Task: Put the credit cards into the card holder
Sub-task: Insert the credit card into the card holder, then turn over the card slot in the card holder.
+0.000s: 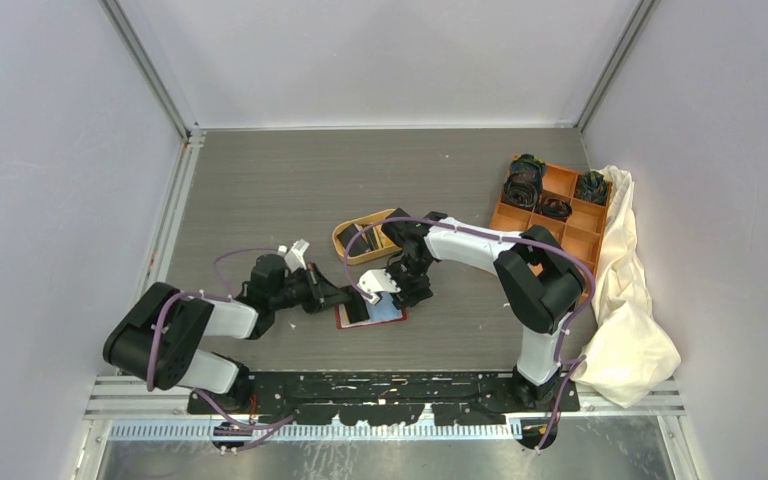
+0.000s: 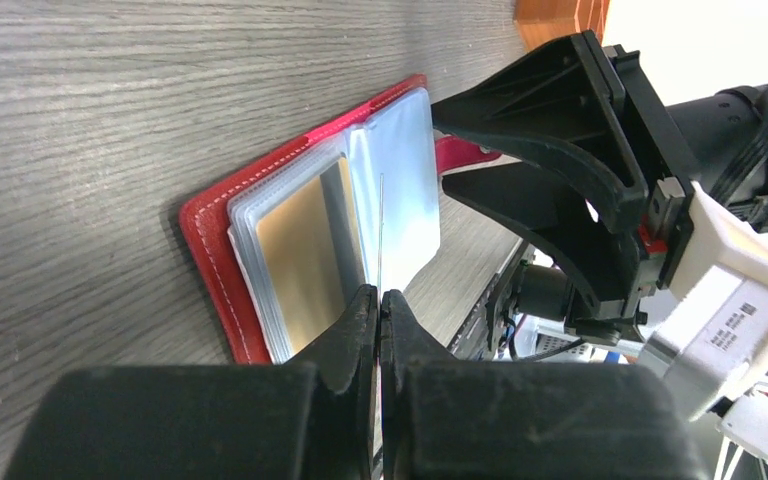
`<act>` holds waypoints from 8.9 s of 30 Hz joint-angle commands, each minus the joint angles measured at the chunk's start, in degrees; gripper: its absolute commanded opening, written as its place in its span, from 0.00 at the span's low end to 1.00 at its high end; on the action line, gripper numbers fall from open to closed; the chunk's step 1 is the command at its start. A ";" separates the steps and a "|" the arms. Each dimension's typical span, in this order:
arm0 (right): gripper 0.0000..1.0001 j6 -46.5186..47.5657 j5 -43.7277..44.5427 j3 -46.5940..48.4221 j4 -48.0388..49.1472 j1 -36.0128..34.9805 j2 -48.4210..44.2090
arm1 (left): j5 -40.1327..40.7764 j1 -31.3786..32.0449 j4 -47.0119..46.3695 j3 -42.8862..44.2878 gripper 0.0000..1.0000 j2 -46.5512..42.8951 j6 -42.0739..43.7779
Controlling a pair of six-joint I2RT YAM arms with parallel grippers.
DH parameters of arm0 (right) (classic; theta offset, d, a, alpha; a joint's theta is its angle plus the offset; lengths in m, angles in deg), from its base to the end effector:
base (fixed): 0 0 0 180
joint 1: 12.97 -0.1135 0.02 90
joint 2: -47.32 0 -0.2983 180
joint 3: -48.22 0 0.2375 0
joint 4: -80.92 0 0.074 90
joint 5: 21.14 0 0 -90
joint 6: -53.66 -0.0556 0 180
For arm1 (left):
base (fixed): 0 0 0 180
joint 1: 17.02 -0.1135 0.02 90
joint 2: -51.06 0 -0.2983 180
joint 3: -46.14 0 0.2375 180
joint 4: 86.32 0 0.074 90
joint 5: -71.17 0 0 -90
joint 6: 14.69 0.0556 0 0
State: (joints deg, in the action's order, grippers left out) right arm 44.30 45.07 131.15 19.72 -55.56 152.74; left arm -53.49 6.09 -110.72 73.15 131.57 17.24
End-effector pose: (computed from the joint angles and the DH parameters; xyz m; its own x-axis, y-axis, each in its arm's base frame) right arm 0.2296 0.2415 0.1861 0.5242 -0.7445 -0.4135 -0.8280 -0.5590 -0.0432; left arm 0.1869 -0.1141 0.1586 -0.8985 -0.3756 -0.2274 0.0328 0.4590 -0.8878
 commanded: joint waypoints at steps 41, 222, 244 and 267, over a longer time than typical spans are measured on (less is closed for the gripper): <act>0.57 -1.02 -2.55 0.96 -2.69 -1.43 2.39 | -1.99 2.47 -30.57 0.41 0.00 24.94 -9.02; 0.17 -39.83 3.85 4.50 10.35 -10.83 -0.69 | 7.98 4.40 27.64 10.24 0.00 -0.89 12.64; 0.63 -81.99 -29.43 -10.89 30.51 14.34 -13.34 | 14.32 4.31 19.44 -1.86 0.53 -34.25 6.07; 0.52 -86.38 -24.16 -4.96 23.78 13.41 2.08 | 12.03 4.31 11.08 -4.56 0.43 -27.65 0.78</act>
State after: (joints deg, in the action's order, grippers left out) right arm -42.41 19.72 123.72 44.92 -41.68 154.25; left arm -40.53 10.35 -95.09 68.65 103.66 18.47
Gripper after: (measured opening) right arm 0.526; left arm 0.439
